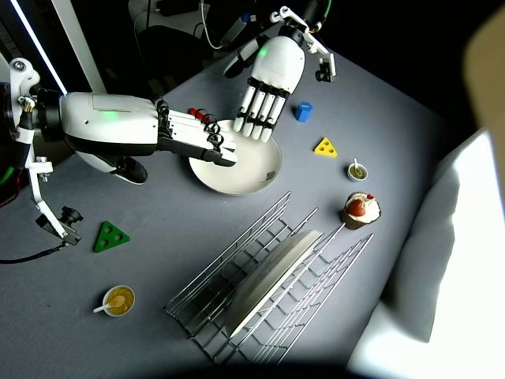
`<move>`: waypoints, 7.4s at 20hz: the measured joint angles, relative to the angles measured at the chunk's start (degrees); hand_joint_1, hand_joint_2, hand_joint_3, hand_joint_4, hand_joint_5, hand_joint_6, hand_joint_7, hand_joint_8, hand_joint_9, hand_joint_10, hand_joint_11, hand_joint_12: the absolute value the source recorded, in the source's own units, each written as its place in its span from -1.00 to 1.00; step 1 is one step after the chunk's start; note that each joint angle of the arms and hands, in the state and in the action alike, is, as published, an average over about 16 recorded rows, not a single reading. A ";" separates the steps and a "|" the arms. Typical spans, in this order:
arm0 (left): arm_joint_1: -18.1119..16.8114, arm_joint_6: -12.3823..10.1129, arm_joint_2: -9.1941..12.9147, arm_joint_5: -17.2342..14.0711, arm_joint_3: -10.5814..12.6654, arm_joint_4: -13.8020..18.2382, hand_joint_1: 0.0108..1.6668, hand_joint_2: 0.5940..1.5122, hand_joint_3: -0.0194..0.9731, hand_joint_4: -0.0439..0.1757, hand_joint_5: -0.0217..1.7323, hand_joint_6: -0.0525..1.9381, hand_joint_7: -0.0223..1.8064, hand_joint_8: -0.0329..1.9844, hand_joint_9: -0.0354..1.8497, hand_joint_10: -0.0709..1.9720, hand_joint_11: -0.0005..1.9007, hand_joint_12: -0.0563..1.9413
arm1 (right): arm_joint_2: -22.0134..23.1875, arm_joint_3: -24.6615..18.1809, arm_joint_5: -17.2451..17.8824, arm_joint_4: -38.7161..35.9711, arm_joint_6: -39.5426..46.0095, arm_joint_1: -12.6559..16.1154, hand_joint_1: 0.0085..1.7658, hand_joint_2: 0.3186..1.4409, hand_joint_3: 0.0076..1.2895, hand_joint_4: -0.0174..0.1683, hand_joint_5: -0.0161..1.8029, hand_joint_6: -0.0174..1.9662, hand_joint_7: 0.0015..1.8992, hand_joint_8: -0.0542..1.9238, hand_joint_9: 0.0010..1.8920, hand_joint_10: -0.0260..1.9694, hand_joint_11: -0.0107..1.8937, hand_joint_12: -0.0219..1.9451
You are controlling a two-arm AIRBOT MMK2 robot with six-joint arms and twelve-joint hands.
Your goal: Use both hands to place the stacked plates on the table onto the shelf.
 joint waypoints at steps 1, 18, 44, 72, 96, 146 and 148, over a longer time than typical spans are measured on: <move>0.17 0.06 -0.04 0.30 -0.02 0.27 -0.99 -0.10 -0.94 -0.64 -0.84 -0.96 -0.80 -0.97 -0.80 -0.93 -0.86 -0.93 | 0.05 -0.02 0.00 -0.05 -0.02 0.02 0.16 -0.13 -0.99 -0.76 -0.83 -0.97 -0.88 -0.93 -0.83 -0.96 -0.73 -0.93; 3.62 0.58 -0.11 1.70 0.31 3.16 -0.99 -0.11 -0.94 -0.65 -0.86 -0.97 -0.82 -0.98 -0.80 -0.94 -0.85 -0.94 | -0.02 -2.73 -3.32 -4.76 -1.55 2.95 0.17 -0.14 -0.99 -0.76 -0.81 -0.96 -0.87 -0.93 -0.83 -0.96 -0.73 -0.94; 4.34 -0.41 -0.63 0.71 1.44 3.92 -0.99 -0.10 -0.94 -0.66 -0.87 -0.98 -0.84 -0.98 -0.81 -0.94 -0.85 -0.95 | -18.90 8.39 -15.82 -10.69 -4.66 6.03 0.28 -0.10 -0.99 -0.76 -0.75 -0.96 -0.80 -0.93 -0.75 -0.96 -0.63 -0.91; 3.93 -0.20 -0.79 0.10 2.54 1.57 -0.99 -0.11 -0.94 -0.65 -0.88 -0.98 -0.83 -0.98 -0.80 -0.93 -0.83 -0.94 | -25.12 13.74 -14.81 -10.25 -4.41 8.81 0.71 0.07 -0.99 -0.88 -0.07 -0.48 0.06 -0.57 0.13 -0.37 0.08 -0.43; -1.64 0.67 2.34 -4.48 8.65 -19.43 -1.00 -0.10 -0.94 -0.60 -0.81 -0.95 -0.78 -0.96 -0.77 -0.92 -0.79 -0.93 | -4.96 -6.19 -19.78 9.92 -2.65 18.43 0.55 0.13 -0.99 -0.88 0.12 -0.18 0.29 -0.60 0.28 -0.38 0.22 -0.19; -2.57 3.28 6.05 -7.25 -0.98 -21.87 -1.00 -0.11 -0.94 -0.60 -0.79 -0.95 -0.76 -0.96 -0.76 -0.92 -0.81 -0.93 | 0.24 -0.53 -16.21 26.66 2.14 27.69 0.61 0.13 -0.99 -0.91 0.02 -0.08 0.14 -0.36 0.26 -0.36 0.00 0.35; -2.70 4.27 6.05 -6.80 -1.88 -22.55 -1.00 -0.11 -0.94 -0.60 -0.79 -0.95 -0.76 -0.96 -0.76 -0.92 -0.81 -0.94 | 0.24 -0.40 -16.06 26.86 1.89 27.55 0.61 0.13 -0.99 -0.91 0.02 -0.08 0.15 -0.38 0.26 -0.36 0.00 0.34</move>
